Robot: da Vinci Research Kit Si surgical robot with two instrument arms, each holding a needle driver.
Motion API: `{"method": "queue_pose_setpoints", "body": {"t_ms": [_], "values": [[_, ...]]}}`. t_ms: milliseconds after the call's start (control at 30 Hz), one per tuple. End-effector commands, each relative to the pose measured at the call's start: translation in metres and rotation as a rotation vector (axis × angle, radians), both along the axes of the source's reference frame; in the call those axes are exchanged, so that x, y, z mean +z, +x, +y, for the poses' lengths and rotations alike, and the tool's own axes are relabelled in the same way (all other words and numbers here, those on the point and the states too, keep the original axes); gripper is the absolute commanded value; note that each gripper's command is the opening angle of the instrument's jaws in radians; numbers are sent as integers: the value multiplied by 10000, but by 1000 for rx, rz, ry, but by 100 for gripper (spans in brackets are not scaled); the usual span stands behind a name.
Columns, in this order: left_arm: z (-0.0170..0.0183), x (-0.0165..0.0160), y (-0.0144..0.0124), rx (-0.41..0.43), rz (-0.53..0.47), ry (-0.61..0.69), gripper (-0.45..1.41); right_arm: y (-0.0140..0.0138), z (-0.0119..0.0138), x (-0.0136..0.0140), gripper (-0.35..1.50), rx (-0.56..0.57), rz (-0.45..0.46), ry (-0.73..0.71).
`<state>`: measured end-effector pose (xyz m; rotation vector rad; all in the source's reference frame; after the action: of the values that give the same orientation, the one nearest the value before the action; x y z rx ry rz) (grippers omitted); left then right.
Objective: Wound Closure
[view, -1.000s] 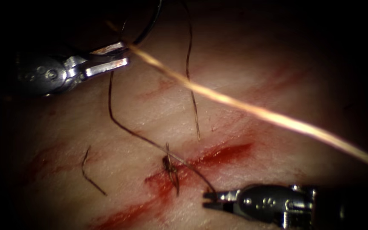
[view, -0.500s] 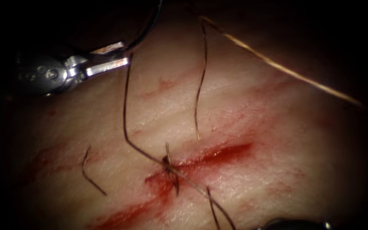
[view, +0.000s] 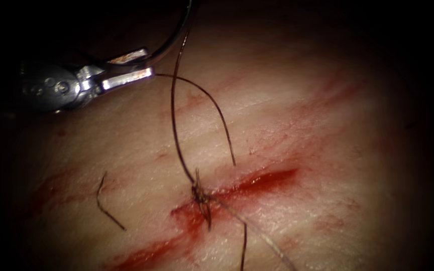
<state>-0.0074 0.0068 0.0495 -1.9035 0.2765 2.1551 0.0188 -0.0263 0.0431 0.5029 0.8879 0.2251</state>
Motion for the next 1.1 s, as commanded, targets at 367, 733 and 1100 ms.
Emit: {"method": "queue_pose_setpoints", "body": {"t_ms": [367, 733, 1100], "values": [[0, 5, -1, 3, -1, 2, -45, -43, 79, 98, 148, 100, -23, -253], [-1, 5, 2, 3, 0, 2, -45, 14, 90, 165, 140, 41, 78, -393], [-1, 4, 2, 3, 1, 3, -45, 40, 75, 186, 133, -49, 174, -492]]}}
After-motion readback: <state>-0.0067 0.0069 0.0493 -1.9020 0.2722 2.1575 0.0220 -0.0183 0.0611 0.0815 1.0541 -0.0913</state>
